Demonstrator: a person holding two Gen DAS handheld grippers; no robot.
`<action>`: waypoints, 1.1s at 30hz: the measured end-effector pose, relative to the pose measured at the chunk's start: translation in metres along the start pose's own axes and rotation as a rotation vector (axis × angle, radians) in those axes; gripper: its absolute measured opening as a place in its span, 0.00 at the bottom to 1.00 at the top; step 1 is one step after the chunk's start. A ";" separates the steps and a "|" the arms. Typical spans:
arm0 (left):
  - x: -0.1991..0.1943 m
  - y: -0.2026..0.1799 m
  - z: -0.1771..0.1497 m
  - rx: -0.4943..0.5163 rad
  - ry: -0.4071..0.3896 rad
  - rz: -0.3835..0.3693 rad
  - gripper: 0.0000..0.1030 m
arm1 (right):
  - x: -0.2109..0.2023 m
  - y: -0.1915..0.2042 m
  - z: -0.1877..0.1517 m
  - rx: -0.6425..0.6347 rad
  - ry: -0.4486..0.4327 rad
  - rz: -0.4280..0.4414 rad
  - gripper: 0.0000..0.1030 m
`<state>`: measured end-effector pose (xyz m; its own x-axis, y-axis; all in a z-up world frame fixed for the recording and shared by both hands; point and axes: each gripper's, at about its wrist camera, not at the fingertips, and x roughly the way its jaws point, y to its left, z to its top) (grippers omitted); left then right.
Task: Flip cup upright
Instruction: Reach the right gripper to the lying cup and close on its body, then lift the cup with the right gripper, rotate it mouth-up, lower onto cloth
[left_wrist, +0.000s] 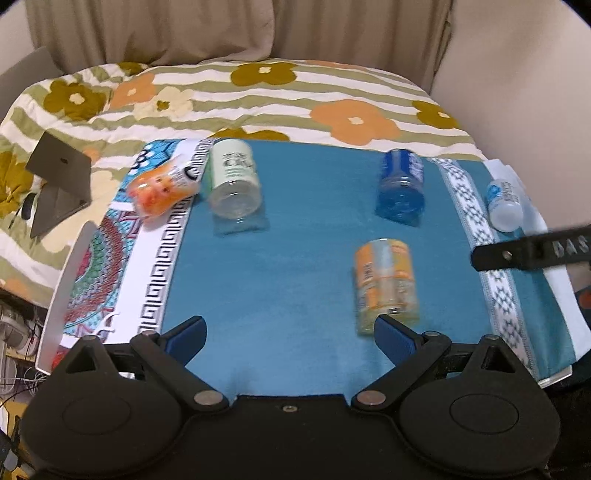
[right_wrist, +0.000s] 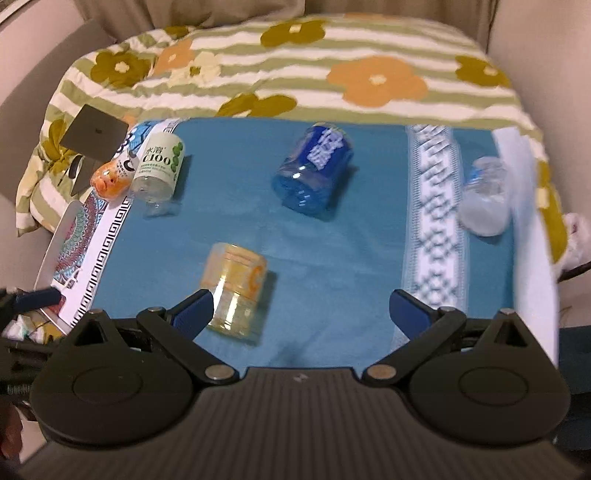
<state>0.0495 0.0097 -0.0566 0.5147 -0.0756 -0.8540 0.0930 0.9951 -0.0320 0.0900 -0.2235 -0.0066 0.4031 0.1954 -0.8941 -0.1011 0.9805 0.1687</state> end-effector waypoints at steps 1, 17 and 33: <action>0.001 0.006 0.000 -0.004 0.000 0.001 0.96 | 0.009 0.002 0.006 0.025 0.026 0.024 1.00; 0.023 0.082 0.005 -0.090 0.055 -0.099 0.96 | 0.107 0.022 0.042 0.260 0.245 0.101 0.86; 0.030 0.091 0.016 -0.079 0.063 -0.143 0.96 | 0.100 0.019 0.040 0.293 0.203 0.123 0.70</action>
<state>0.0868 0.0968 -0.0771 0.4461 -0.2149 -0.8688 0.0931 0.9766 -0.1937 0.1650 -0.1841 -0.0765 0.2124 0.3324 -0.9189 0.1393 0.9205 0.3651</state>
